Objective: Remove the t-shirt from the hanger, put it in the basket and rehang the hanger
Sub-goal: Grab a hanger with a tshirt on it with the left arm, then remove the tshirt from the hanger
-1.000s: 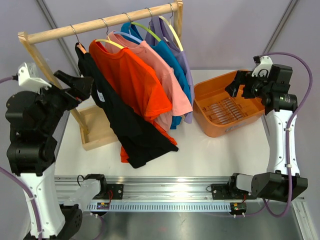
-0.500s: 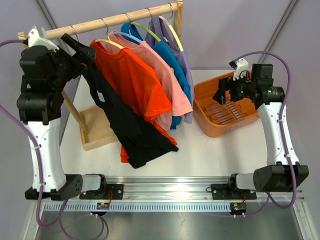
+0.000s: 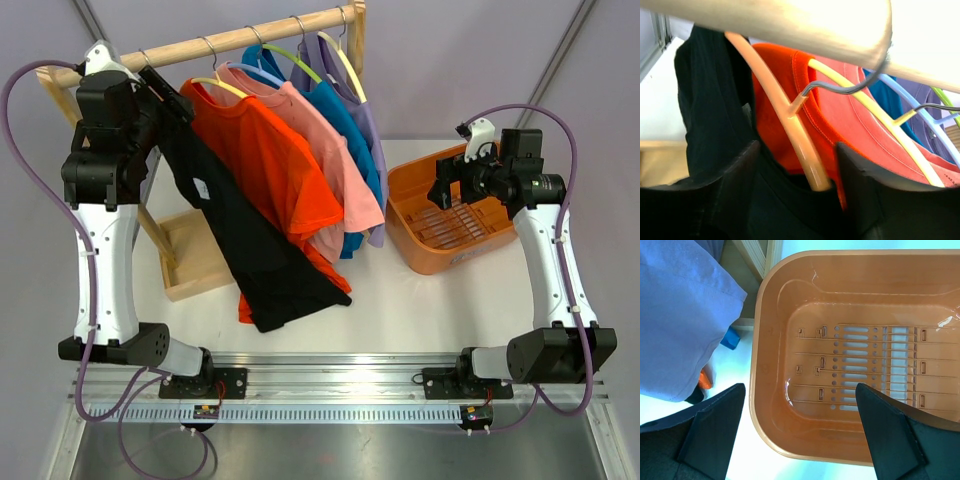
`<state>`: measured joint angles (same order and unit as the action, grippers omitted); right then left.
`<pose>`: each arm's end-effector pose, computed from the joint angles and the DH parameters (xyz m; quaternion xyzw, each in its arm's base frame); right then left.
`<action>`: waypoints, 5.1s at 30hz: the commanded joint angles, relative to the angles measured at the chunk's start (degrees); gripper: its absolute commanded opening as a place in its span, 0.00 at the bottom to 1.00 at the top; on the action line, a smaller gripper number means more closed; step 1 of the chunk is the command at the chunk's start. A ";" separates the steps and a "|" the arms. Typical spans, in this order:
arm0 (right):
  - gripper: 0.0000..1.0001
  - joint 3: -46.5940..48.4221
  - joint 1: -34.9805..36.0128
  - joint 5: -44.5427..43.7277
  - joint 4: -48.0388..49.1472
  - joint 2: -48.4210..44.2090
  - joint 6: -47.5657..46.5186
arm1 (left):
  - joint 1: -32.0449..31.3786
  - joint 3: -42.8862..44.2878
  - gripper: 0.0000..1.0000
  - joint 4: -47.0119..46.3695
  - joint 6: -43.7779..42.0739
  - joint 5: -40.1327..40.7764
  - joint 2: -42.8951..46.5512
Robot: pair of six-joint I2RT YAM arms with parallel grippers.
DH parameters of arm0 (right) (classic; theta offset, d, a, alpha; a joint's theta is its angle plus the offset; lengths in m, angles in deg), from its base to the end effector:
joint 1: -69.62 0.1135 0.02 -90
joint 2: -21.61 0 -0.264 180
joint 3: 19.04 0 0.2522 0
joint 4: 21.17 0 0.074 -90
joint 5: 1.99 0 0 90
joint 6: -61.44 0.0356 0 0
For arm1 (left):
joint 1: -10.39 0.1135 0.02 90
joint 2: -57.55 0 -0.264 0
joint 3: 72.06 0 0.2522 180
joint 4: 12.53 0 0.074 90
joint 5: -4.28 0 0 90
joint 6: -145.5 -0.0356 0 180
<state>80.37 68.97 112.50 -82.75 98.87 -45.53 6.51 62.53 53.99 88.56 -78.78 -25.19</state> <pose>0.2777 0.0116 0.3985 -0.2151 0.8618 0.1256 0.4419 0.2479 -0.0125 0.5460 -0.2348 0.7553 -0.1478 0.5937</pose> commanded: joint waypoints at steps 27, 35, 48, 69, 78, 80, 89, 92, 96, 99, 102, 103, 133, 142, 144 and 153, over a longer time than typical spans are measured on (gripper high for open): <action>0.99 -1.98 0.38 9.61 0.53 -5.71 -9.92 | 0.28 -3.58 0.00 -16.71 -7.40 -10.00 9.70; 0.99 -1.54 0.38 10.31 0.00 -5.54 -10.88 | 0.98 -5.87 0.00 -19.97 -7.13 -11.77 11.55; 0.99 1.28 0.29 34.38 -17.22 -6.24 -33.45 | 1.15 -25.09 0.00 -19.36 -10.47 -16.96 27.87; 1.00 3.12 3.19 46.69 -20.04 -5.62 -32.79 | 1.07 -43.49 0.00 -19.26 -6.87 -50.08 50.13; 0.99 6.72 3.28 47.67 -10.56 -5.97 -18.91 | 1.07 -43.32 0.00 -31.47 4.90 -66.86 48.90; 0.99 7.86 3.28 47.84 -8.45 -6.15 -16.18 | 1.07 -42.27 0.00 -34.90 7.62 -68.89 48.64; 1.00 13.93 3.19 49.95 0.08 -6.68 -4.84 | 1.07 -41.20 0.00 -44.04 14.48 -72.50 45.65; 1.00 15.86 3.19 50.22 1.49 -6.68 -0.36 | 1.07 -42.35 0.00 -45.81 15.98 -74.34 43.46; 0.99 15.96 3.19 48.99 1.06 -7.11 1.94 | 0.81 -44.18 0.00 -42.30 13.26 -74.62 41.18; 1.00 14.55 3.19 46.98 -0.34 -7.91 2.38 | -1.39 -45.69 0.00 -41.24 10.98 -73.13 39.59; 0.99 14.11 3.19 44.16 -3.33 -8.87 1.16 | -6.47 -46.30 0.00 -36.08 5.54 -69.71 37.75; 0.99 13.07 3.19 43.28 -3.86 -9.83 0.72 | -10.49 -46.30 0.00 -33.88 1.26 -68.21 36.35; 0.97 -5.04 3.10 38.70 -17.76 -12.39 -6.77 | -23.45 -70.91 0.00 -54.68 7.45 -51.42 29.74; 0.96 -9.35 4.77 36.33 -16.35 -11.95 -4.92 | -26.88 -72.58 0.00 -58.99 9.74 -48.43 27.19; 0.96 -10.23 4.86 36.42 -15.56 -12.21 -4.30 | -27.50 -73.11 0.00 -59.43 10.09 -47.99 26.67; 0.96 -14.62 5.39 38.88 -12.57 -13.36 -0.35 | -29.78 -74.34 0.00 -62.07 12.03 -45.35 24.38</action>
<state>66.77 73.74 149.19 -98.11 87.09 -48.55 -22.45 -12.07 -0.46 99.49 -126.04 -0.58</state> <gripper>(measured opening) 0.960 0.154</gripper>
